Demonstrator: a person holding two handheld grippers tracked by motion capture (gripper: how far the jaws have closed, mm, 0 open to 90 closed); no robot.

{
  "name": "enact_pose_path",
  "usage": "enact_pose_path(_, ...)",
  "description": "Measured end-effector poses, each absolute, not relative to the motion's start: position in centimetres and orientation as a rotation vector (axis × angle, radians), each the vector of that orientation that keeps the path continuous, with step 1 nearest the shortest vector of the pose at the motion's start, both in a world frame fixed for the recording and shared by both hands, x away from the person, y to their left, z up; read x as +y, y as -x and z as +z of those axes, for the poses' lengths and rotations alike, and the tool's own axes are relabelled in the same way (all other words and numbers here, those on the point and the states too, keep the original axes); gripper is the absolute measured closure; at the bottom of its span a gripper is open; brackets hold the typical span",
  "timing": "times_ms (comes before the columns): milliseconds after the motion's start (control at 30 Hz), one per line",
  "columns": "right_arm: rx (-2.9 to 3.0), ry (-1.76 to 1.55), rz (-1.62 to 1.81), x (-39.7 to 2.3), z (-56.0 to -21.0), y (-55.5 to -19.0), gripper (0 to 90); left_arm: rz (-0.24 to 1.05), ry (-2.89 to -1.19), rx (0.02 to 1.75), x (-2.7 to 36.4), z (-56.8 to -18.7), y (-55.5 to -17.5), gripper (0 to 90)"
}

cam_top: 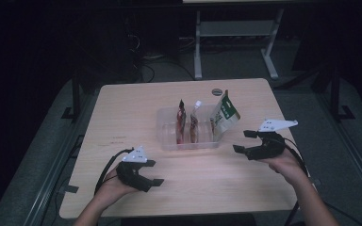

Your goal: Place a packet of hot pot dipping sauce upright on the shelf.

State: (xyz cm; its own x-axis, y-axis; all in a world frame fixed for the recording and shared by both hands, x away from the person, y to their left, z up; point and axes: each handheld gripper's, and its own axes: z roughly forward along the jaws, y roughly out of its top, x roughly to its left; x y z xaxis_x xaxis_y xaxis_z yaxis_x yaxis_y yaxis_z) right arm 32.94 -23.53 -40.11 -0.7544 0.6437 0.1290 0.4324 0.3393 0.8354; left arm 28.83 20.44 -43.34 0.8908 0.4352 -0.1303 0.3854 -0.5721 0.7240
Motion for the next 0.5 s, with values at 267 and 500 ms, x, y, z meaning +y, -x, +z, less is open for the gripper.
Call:
enact_pose_path(267, 2.445, -0.917, 1.335, -23.3, -42.0, -31.4, 18.7, 0.083, -2.265, 0.56, 20.3, -43.9, -29.0, 19.8)
enact_pose_path(500, 2.526, -0.828, 1.318, -21.7, -43.0, -31.4, 18.0, 0.091, -2.302, 0.526, 19.6, -44.8, -28.9, 18.9)
